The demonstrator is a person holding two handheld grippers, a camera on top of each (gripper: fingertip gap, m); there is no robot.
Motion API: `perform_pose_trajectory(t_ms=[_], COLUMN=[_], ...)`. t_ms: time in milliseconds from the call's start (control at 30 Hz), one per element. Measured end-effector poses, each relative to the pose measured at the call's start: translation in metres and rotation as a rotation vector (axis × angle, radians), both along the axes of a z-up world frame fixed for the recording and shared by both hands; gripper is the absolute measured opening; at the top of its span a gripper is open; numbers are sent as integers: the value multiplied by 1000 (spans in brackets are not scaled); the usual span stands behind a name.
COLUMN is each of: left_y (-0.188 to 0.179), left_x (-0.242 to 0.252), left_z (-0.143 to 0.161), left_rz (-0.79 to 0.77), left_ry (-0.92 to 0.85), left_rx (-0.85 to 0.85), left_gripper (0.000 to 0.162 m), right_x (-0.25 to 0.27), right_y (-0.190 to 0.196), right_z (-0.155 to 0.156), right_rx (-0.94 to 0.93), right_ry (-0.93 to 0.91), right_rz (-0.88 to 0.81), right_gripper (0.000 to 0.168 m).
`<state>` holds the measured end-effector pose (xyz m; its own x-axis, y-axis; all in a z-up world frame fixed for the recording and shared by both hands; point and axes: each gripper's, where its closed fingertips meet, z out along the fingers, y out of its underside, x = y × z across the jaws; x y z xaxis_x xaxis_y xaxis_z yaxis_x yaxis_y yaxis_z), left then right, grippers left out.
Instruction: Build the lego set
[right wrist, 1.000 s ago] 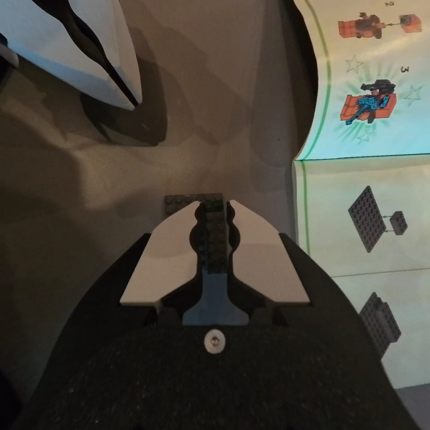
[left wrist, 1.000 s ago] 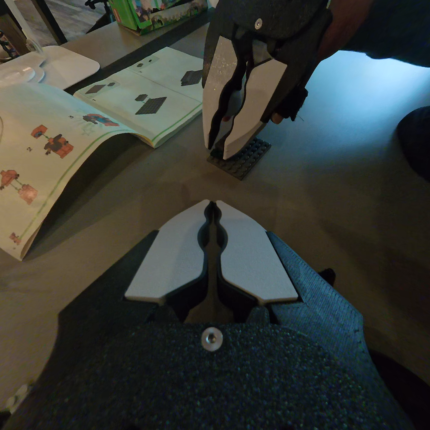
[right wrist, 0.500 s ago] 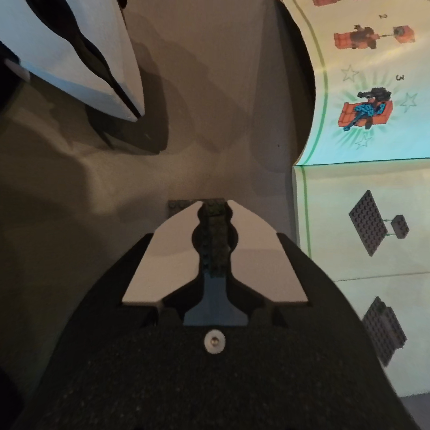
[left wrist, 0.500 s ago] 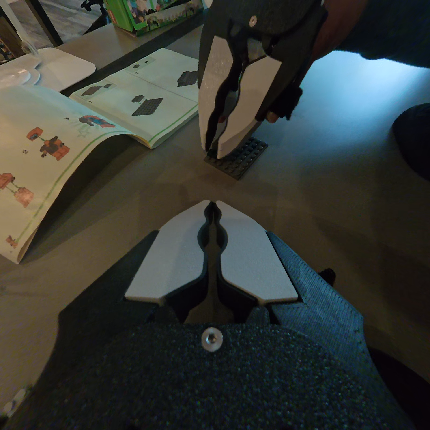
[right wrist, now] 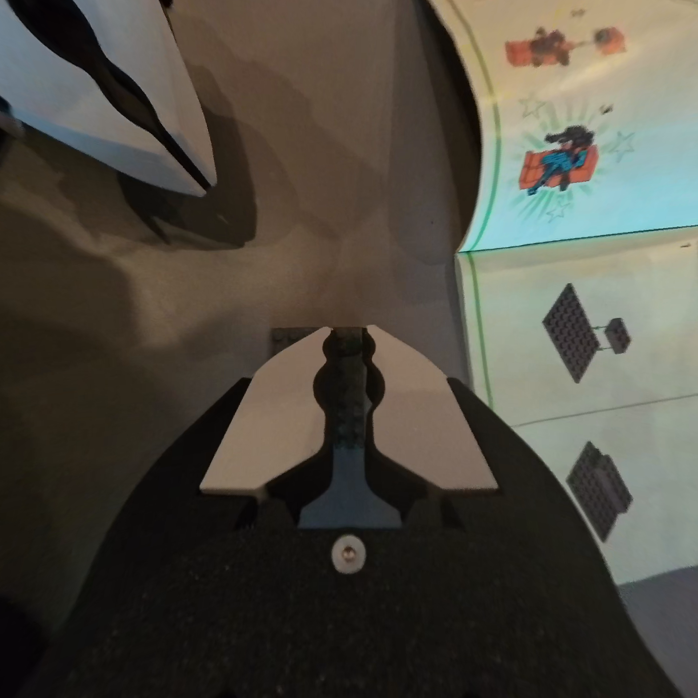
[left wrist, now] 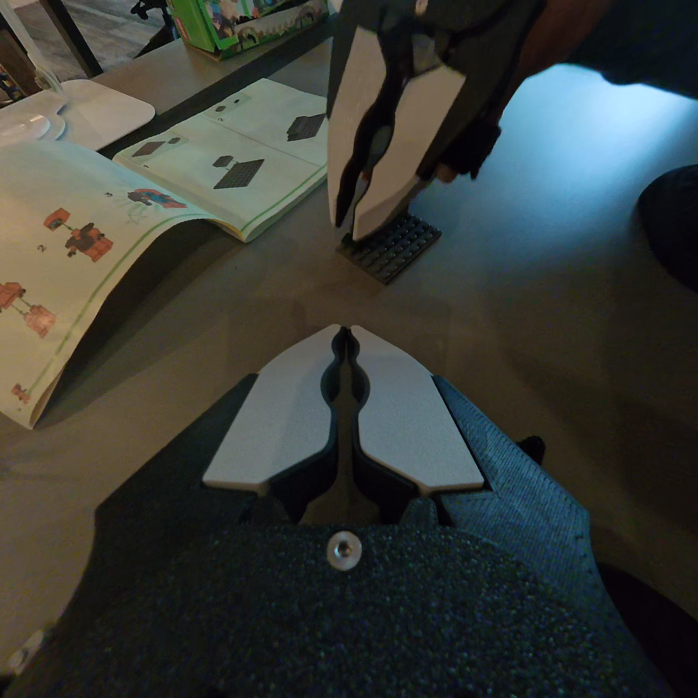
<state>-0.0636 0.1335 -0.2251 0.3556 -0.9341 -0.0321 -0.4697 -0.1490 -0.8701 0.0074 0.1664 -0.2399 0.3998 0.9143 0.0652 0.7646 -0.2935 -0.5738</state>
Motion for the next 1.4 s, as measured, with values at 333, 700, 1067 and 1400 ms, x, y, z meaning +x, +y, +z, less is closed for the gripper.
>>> perform_pose_trajectory(t_ms=[333,700,1067,1400], left_y=[-1,-1,-1,-1], left_x=[0,0,0,-1], left_z=[1,-1,-1,1], left_rz=[-2,-5,-5,-2], left_ry=[0,4,10,7], left_rx=[5,2,11,15], left_gripper=[0,1,0,0], right_x=[0,7,14,23], right_y=[3,0,-4,-12], right_z=[0,-10,-11,23], right_rx=[-64,-104,-177,-22], right_ry=[62,-55,-267,4], right_rz=[15,-5,-37,-49], right_gripper=[3,0,0,8])
